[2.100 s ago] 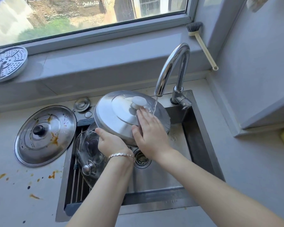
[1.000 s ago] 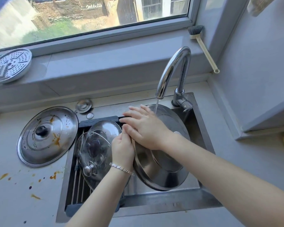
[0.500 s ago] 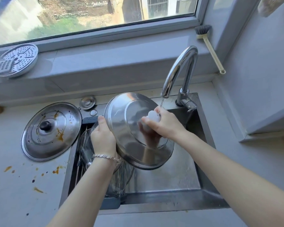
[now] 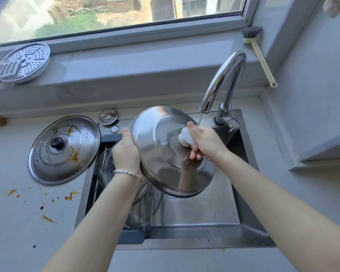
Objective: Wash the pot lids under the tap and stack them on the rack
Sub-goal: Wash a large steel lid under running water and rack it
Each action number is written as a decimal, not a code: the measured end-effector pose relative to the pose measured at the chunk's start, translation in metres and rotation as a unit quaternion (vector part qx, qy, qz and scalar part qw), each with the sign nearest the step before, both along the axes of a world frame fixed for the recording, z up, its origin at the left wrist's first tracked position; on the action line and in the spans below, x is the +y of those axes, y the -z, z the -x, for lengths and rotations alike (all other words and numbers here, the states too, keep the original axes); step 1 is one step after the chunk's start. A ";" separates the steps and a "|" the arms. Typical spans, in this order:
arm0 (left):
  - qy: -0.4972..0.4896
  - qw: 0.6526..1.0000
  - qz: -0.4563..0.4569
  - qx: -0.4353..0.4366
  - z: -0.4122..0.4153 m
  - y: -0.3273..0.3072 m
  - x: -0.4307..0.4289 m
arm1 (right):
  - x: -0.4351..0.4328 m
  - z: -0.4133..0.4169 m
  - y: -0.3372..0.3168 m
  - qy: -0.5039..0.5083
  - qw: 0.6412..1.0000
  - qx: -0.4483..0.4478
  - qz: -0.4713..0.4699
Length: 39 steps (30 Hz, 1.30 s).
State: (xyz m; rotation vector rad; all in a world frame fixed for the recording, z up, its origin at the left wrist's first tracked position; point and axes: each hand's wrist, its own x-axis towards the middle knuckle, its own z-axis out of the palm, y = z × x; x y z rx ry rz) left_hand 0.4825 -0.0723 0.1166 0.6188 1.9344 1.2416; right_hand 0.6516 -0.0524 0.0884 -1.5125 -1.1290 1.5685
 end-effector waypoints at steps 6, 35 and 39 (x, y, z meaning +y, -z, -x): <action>0.022 0.998 0.051 0.024 -0.018 0.006 -0.006 | 0.009 -0.011 0.006 -0.069 0.977 -0.196 0.052; 0.554 0.832 -0.033 0.026 -0.032 0.029 -0.061 | -0.020 -0.051 -0.068 -0.341 0.806 -0.416 -0.247; 0.373 0.919 -0.100 -0.086 -0.047 0.037 -0.071 | -0.013 -0.035 -0.053 -0.222 0.810 -0.382 -0.385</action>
